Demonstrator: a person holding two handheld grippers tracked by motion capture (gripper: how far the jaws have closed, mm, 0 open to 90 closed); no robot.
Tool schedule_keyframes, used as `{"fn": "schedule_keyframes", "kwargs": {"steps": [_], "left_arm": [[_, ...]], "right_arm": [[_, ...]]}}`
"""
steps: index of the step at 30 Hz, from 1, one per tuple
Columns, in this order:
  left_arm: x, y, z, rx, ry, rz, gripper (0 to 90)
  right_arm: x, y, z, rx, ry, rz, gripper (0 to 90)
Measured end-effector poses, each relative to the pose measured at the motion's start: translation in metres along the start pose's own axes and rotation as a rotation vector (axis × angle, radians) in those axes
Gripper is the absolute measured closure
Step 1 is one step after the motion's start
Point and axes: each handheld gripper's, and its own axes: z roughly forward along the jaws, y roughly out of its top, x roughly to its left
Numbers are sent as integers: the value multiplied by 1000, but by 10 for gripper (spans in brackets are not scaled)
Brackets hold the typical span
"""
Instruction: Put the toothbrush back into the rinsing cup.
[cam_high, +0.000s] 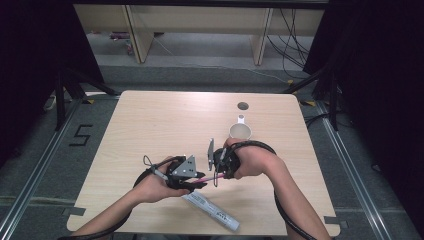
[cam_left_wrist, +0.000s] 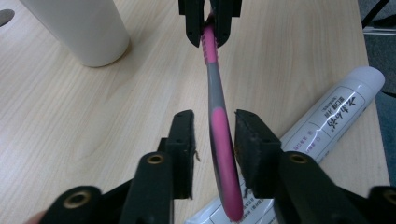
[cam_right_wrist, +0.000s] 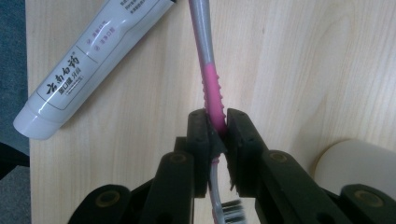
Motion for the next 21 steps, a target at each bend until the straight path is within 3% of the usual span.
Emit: {"fn": "schedule_keyframes", "kwargs": {"steps": [3, 8, 10, 12, 14, 17, 20, 21], "left_arm": [[0, 0, 1, -1, -7, -17, 748], [0, -1, 3, 19, -7, -3, 774], [0, -1, 3, 16, -1, -10, 783], [-1, -2, 3, -1, 10, -31, 797], [0, -2, 2, -11, 22, -36, 804], [1, -3, -1, -10, 35, -20, 806], [1, -2, -2, -18, 38, -16, 808], [0, -2, -3, -25, 47, -15, 808]], "right_arm": [[2, 3, -2, 13, -22, -1, 805], [0, 6, -6, 6, -30, -31, 805], [0, 8, -7, 10, -33, -46, 805], [1, 7, -8, 6, -35, -20, 804], [-2, 8, -9, -4, -41, -52, 802], [1, 7, -9, -8, -35, -15, 800], [1, 7, -11, -14, -38, -14, 789], [0, 7, -11, -24, -50, -14, 735]]}}
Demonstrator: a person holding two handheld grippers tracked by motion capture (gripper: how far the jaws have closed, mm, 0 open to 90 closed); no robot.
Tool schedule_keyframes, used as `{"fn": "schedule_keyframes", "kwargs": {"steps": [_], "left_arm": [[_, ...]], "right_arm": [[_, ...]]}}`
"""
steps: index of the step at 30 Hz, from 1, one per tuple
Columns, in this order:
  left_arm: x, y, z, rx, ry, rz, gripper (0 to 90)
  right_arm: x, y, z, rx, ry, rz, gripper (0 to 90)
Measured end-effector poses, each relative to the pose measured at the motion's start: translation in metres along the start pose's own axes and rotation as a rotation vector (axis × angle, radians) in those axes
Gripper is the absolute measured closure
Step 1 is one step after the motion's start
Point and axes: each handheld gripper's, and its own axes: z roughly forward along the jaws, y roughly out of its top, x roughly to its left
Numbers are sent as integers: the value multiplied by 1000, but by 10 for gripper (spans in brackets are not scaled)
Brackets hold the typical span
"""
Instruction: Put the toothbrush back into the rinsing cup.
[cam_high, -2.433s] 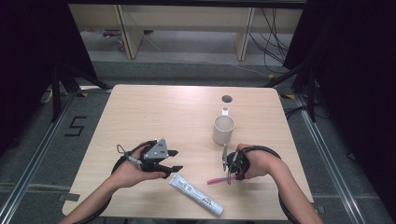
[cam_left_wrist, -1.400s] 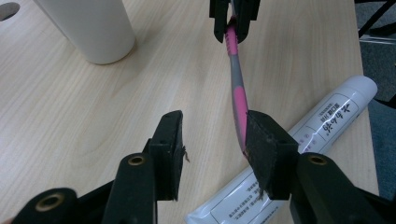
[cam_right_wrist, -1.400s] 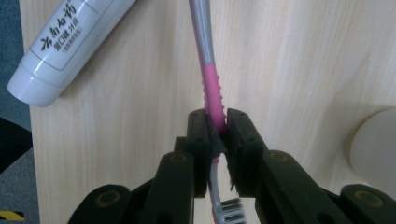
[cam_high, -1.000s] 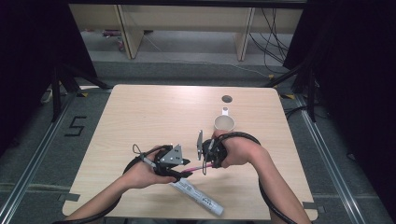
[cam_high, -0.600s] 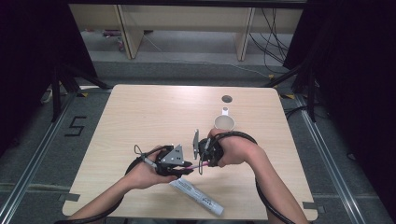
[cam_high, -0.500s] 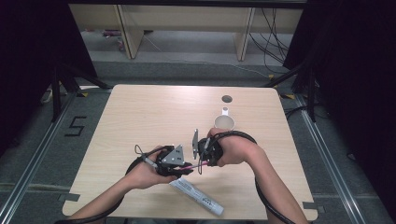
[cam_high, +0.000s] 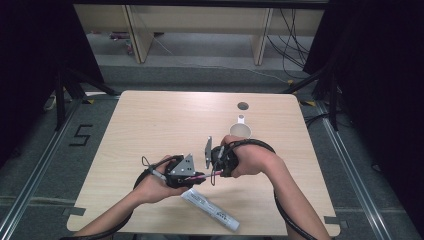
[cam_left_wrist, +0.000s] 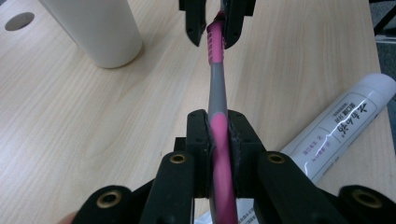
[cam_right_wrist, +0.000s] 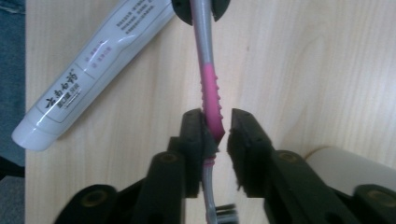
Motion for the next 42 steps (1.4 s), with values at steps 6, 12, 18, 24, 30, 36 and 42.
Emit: {"fn": "schedule_keyframes", "kwargs": {"steps": [6, 12, 18, 24, 30, 36, 42], "left_arm": [[2, -3, -2, -21, 8, -19, 808], [4, -9, -3, -36, 24, -38, 808], [8, -14, -7, -44, 57, -47, 808], [11, -20, -11, -106, 93, -93, 807], [14, -25, -18, -182, 175, -144, 807], [15, -25, -22, -226, 212, -161, 807], [15, -24, -23, -300, 263, -194, 807]], "right_arm": [[1, -4, -4, -16, -28, 37, 645], [3, -14, -12, -110, -74, 51, 600], [10, -25, -24, -227, -142, 122, 565], [20, -41, -33, -426, -206, 241, 524], [33, -54, -32, -607, -251, 358, 501], [38, -65, -26, -741, -255, 473, 498], [40, -77, -15, -940, -209, 679, 507]]}}
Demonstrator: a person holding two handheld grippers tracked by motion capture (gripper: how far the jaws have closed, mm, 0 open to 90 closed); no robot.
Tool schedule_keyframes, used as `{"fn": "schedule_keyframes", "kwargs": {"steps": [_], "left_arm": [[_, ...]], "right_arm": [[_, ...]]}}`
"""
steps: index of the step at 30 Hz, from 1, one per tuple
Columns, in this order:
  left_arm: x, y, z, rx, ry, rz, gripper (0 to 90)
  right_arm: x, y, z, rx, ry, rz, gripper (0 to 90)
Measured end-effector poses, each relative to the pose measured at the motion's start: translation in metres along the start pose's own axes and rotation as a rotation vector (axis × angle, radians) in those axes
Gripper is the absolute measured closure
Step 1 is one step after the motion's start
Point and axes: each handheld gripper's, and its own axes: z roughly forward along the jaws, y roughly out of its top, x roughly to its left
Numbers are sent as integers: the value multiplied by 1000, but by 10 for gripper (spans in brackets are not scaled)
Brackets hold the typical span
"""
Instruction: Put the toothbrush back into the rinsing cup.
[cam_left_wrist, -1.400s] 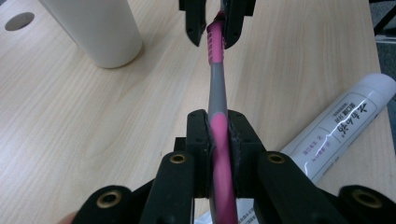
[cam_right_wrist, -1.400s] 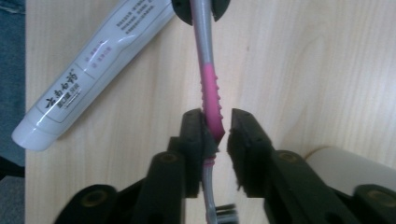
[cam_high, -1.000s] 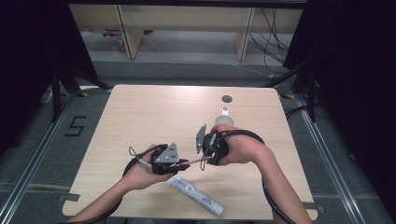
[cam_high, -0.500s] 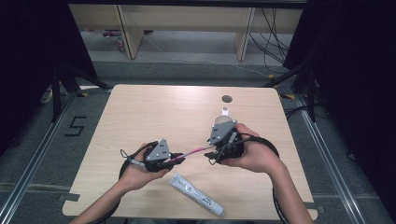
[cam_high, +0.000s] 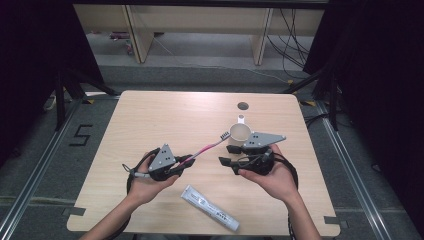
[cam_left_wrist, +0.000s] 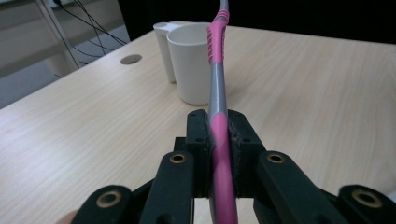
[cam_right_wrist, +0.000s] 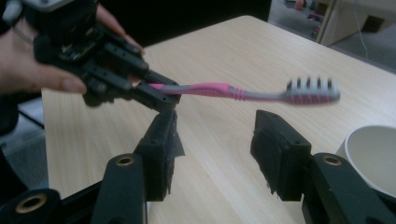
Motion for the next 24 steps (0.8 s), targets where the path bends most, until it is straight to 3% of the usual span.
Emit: {"fn": "schedule_keyframes", "kwargs": {"steps": [2, 4, 5, 6, 10, 15, 16, 17, 24], "left_arm": [[0, 2, 0, -25, 20, -17, 807], [0, 3, 0, -48, 34, -23, 807], [-1, 4, -1, -58, 41, -26, 807], [-2, 5, 0, -76, 47, -30, 807], [-5, 9, 1, -112, 58, -29, 807], [-9, 10, 3, -122, 53, -31, 807], [-9, 9, 5, -134, 52, -33, 808], [-10, 9, 4, -128, 55, -32, 808], [-13, 10, 5, -145, 51, -40, 807]], "right_arm": [[-2, -4, 2, -31, -11, 59, 511], [-4, -9, 6, -83, 24, 172, 515], [-4, -9, 6, -83, 24, 172, 515], [-3, -10, 7, -96, 30, 237, 516], [-4, -14, 20, -165, 69, 338, 513], [-5, -15, 30, -210, 80, 360, 509], [-6, -15, 32, -234, 75, 372, 508], [-5, -15, 34, -244, 85, 424, 504], [-5, -13, 44, -315, 87, 479, 494]]}}
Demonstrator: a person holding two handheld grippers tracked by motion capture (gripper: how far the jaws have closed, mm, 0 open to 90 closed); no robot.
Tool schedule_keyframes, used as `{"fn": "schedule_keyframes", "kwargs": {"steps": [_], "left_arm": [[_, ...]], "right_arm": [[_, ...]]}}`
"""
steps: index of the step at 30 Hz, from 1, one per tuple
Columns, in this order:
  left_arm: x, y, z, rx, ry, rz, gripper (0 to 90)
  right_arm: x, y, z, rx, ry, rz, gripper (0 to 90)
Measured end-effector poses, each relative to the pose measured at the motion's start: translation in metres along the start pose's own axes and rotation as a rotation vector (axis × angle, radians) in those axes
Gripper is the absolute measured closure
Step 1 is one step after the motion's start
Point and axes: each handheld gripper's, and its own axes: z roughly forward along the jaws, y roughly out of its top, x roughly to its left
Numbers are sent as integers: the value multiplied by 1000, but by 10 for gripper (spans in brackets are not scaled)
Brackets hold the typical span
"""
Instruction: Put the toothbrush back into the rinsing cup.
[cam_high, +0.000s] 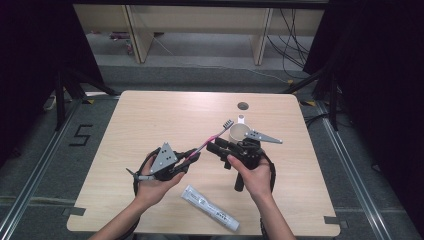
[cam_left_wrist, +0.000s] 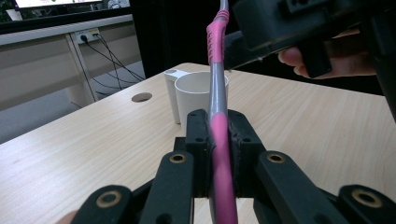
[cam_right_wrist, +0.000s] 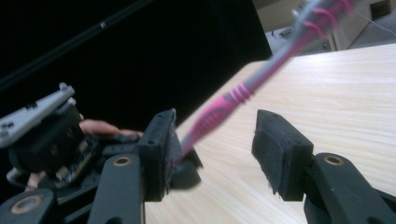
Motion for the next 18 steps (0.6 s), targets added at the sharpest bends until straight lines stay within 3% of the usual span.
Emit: {"fn": "schedule_keyframes", "kwargs": {"steps": [7, 15, 16, 18], "left_arm": [[-3, -1, 1, -13, 4, -6, 807], [-6, -1, 4, -19, 3, -14, 806], [-6, -1, 5, -21, 1, -13, 806], [-7, -2, 6, -5, 2, -10, 803]], "right_arm": [[0, 1, 10, -31, 14, 24, 518], [0, 1, 14, -51, 27, 79, 688], [-1, 1, 14, -54, 37, 66, 718], [-1, 1, 13, -64, 48, 99, 763]]}}
